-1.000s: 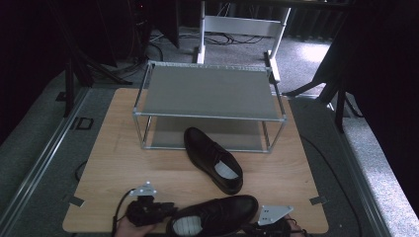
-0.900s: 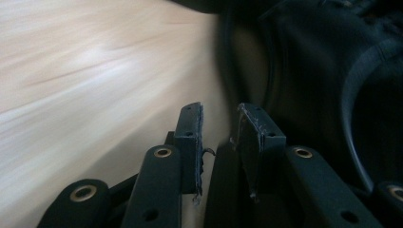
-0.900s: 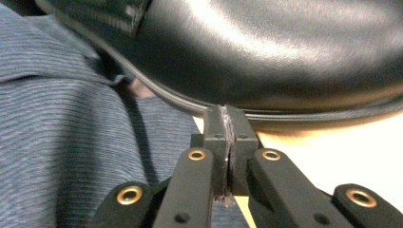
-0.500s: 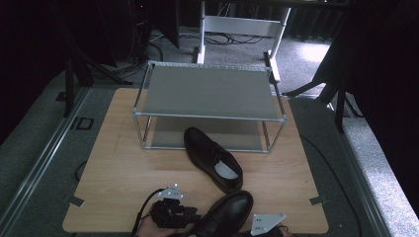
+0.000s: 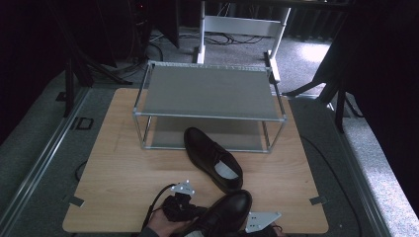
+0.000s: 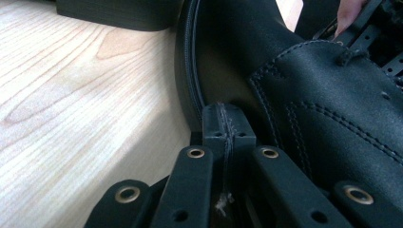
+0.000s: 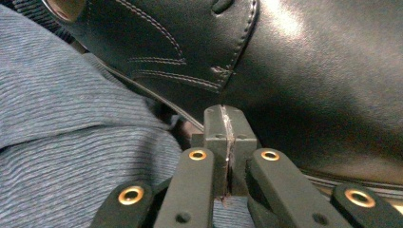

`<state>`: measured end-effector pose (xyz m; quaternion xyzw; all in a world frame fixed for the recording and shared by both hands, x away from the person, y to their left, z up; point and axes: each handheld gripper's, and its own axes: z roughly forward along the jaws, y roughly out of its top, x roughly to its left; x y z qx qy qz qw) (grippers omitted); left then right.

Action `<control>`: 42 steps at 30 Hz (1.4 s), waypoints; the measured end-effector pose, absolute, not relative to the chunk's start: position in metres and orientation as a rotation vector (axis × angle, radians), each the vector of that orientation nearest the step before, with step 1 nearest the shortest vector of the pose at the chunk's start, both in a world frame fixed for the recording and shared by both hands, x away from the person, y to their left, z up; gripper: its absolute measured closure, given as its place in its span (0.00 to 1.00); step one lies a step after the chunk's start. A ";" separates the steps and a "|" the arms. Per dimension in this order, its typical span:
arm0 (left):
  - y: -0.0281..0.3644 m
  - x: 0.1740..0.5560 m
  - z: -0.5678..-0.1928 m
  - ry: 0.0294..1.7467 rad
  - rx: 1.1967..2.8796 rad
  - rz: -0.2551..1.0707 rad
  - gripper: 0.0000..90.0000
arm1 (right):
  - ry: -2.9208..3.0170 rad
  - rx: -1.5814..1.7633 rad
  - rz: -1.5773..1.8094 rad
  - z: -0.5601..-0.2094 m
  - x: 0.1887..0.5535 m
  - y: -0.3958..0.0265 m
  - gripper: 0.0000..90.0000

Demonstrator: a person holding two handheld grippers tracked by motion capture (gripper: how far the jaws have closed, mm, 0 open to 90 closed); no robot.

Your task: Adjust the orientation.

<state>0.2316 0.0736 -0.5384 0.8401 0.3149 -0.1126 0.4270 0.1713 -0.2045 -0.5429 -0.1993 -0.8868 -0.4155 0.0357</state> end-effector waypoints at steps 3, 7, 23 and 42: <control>0.068 0.235 -0.537 0.776 2.111 -0.271 1.00 | -2.720 -0.625 -1.279 -0.543 0.173 -0.206 1.00; 0.058 0.246 -0.532 0.738 2.111 -0.274 1.00 | -2.700 -0.659 -1.274 -0.543 0.176 -0.210 1.00; 0.058 0.263 -0.540 0.770 2.098 -0.290 0.95 | -2.705 -0.863 -1.331 -0.534 0.190 -0.233 1.00; 0.116 0.214 -0.483 0.744 2.037 -0.091 0.59 | -2.690 -0.885 -1.307 -0.537 0.191 -0.235 1.00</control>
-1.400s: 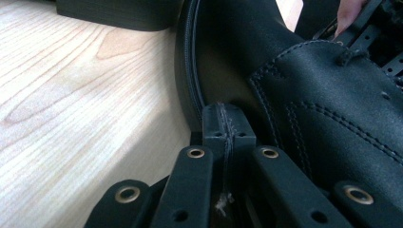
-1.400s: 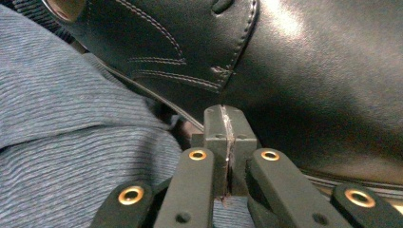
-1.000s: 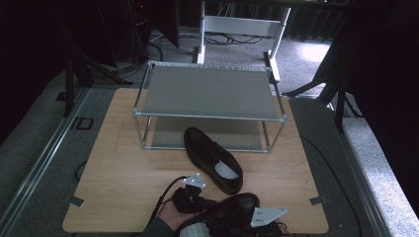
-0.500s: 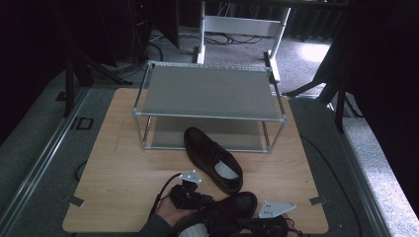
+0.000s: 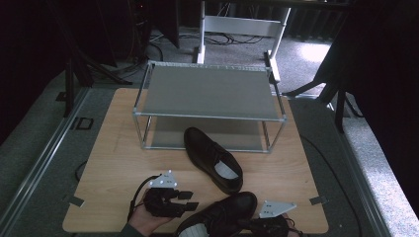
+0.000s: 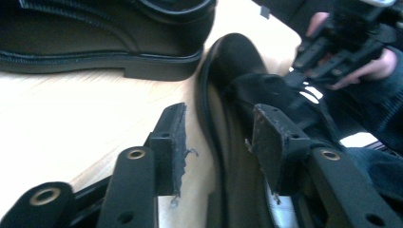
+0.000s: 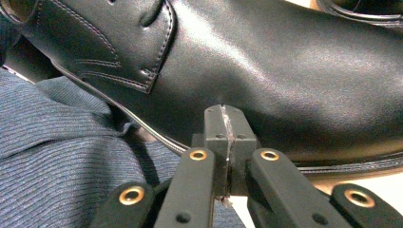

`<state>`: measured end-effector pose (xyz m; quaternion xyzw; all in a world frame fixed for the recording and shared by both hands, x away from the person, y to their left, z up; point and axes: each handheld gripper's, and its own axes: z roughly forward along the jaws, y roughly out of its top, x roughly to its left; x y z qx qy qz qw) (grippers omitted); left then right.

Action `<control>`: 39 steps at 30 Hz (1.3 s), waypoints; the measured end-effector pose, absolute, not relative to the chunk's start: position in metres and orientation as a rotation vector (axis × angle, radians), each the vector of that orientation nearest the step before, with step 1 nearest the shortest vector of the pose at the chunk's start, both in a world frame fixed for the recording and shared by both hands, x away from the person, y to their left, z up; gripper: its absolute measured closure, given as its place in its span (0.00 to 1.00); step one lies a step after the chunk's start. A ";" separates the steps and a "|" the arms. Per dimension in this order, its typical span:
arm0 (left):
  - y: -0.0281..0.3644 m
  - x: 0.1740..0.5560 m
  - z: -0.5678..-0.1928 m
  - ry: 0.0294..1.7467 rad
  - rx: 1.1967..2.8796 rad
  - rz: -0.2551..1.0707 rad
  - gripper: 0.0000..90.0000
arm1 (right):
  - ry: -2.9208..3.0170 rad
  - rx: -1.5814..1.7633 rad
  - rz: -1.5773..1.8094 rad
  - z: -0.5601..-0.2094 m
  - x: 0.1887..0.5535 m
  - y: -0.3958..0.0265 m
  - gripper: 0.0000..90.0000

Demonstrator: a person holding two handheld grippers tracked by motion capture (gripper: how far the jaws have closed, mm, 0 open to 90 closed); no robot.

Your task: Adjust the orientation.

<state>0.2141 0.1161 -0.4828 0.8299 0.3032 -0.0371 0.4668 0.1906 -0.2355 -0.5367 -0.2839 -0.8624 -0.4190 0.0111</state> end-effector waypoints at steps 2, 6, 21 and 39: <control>0.116 0.205 -0.481 0.707 2.050 -0.098 0.57 | -2.687 -0.886 -1.308 -0.537 0.191 -0.236 1.00; 0.115 0.194 -0.480 0.658 2.080 -0.107 0.54 | -2.685 -0.885 -1.303 -0.537 0.191 -0.236 1.00; 0.090 0.194 -0.496 0.654 2.262 -0.023 0.74 | -2.672 -0.889 -1.307 -0.537 0.191 -0.236 0.99; 0.041 0.235 -0.500 0.687 2.057 -0.020 0.95 | -2.691 -1.014 -1.473 -0.512 0.193 -0.258 0.75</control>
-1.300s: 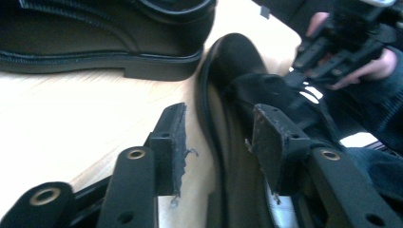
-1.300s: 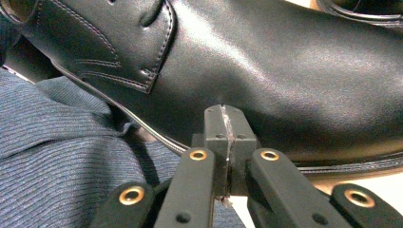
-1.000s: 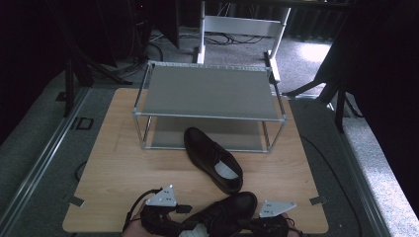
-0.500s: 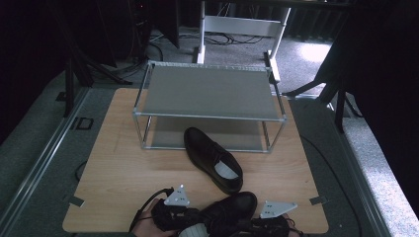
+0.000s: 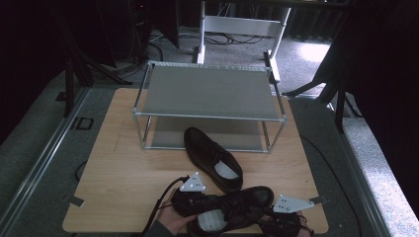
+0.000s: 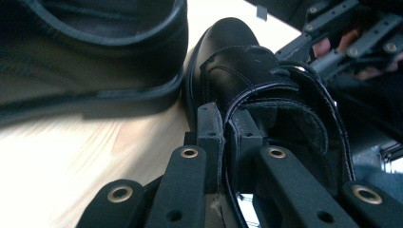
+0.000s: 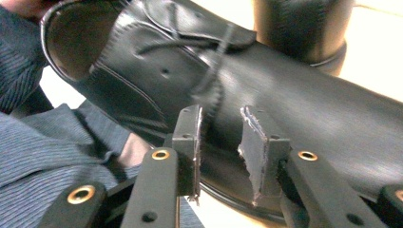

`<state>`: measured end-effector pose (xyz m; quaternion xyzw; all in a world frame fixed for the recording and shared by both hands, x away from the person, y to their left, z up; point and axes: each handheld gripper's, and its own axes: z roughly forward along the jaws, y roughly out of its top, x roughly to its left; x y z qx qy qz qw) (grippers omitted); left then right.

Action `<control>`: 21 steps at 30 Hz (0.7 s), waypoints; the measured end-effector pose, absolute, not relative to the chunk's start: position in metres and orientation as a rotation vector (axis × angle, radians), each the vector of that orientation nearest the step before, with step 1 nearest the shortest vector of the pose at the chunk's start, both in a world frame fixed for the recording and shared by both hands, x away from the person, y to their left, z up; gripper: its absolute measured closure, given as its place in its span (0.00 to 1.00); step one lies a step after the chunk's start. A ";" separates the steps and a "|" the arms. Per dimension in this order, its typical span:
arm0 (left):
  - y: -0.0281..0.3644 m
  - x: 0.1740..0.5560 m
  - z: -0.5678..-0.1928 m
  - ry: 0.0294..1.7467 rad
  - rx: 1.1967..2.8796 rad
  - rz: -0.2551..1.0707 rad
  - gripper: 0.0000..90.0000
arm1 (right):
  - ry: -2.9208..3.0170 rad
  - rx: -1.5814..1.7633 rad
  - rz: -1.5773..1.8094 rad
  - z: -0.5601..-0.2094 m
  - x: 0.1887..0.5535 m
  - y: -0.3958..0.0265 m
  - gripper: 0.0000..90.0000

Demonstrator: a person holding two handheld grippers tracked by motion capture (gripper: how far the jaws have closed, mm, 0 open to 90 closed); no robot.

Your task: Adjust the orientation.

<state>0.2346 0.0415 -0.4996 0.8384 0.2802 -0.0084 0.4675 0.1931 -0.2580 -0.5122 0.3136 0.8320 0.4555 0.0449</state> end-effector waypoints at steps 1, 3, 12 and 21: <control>0.037 0.238 -0.500 0.692 2.047 -0.026 0.95 | 2.530 0.963 1.394 -0.511 0.194 -0.260 0.74; 0.027 0.243 -0.501 0.709 2.034 -0.030 0.95 | 2.506 0.983 1.393 -0.510 0.195 -0.263 0.73; -0.006 0.252 -0.506 0.806 1.965 -0.013 0.95 | 2.380 1.092 1.356 -0.502 0.203 -0.280 0.66; 0.000 0.252 -0.506 0.819 1.965 -0.016 0.73 | 2.363 1.083 1.353 -0.494 0.206 -0.272 0.54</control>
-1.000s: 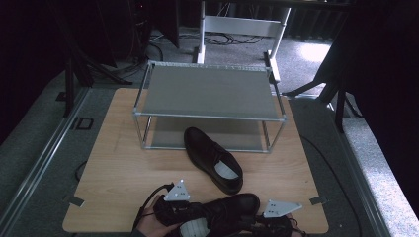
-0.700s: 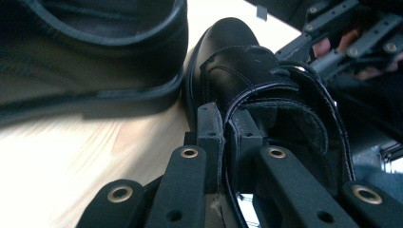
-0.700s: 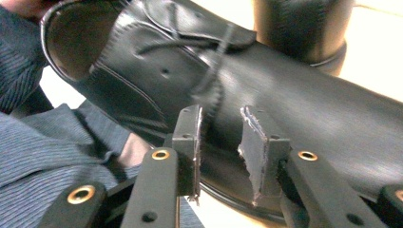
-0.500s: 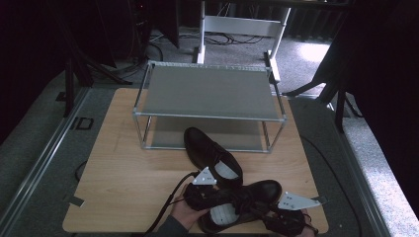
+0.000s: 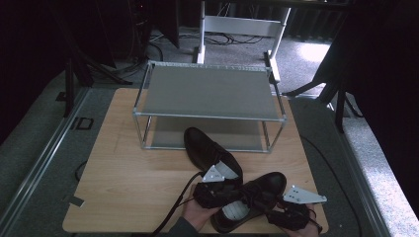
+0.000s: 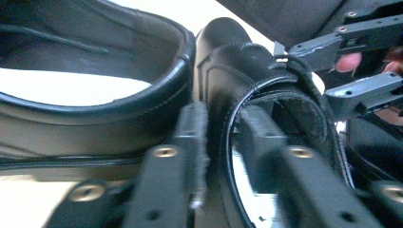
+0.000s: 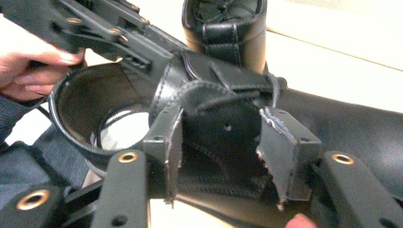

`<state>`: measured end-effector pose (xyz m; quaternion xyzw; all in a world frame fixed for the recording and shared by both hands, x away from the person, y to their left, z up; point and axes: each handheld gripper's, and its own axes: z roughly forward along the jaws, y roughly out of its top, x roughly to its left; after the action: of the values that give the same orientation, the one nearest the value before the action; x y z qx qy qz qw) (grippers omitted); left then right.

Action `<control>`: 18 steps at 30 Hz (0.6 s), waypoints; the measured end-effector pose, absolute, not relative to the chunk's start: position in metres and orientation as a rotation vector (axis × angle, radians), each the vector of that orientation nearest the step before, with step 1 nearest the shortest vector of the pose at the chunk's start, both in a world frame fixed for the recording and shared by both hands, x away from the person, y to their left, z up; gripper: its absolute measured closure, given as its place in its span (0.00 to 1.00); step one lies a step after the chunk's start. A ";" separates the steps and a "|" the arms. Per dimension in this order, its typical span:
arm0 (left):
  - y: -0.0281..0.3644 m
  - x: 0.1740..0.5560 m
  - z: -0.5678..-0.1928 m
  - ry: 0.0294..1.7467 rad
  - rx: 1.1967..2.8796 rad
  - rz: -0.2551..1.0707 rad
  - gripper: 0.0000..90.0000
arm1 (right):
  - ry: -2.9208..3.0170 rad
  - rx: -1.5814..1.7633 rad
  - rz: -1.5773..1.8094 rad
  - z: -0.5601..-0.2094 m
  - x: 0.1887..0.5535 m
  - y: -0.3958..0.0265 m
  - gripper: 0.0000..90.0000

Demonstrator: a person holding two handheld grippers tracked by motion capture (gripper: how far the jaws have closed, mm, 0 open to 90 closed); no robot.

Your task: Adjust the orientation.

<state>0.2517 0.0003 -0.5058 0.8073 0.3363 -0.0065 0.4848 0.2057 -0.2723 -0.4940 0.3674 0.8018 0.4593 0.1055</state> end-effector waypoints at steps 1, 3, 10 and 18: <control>0.003 0.251 -0.504 0.812 1.957 -0.008 0.69 | 2.359 1.085 1.356 -0.493 0.206 -0.271 0.52; 0.012 0.248 -0.498 0.799 1.947 0.003 0.66 | 2.352 1.090 1.363 -0.493 0.207 -0.270 0.51; 0.051 0.241 -0.485 0.828 1.908 0.073 0.59 | 2.266 1.125 1.403 -0.480 0.210 -0.251 0.27; 0.078 0.248 -0.490 0.940 1.865 0.100 0.58 | 2.265 1.073 1.164 -0.486 0.210 -0.221 0.16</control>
<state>0.2477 0.0777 -0.4904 0.7717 0.3889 0.0414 0.5015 0.2096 -0.2215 -0.4859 0.3812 0.8051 0.4137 0.1880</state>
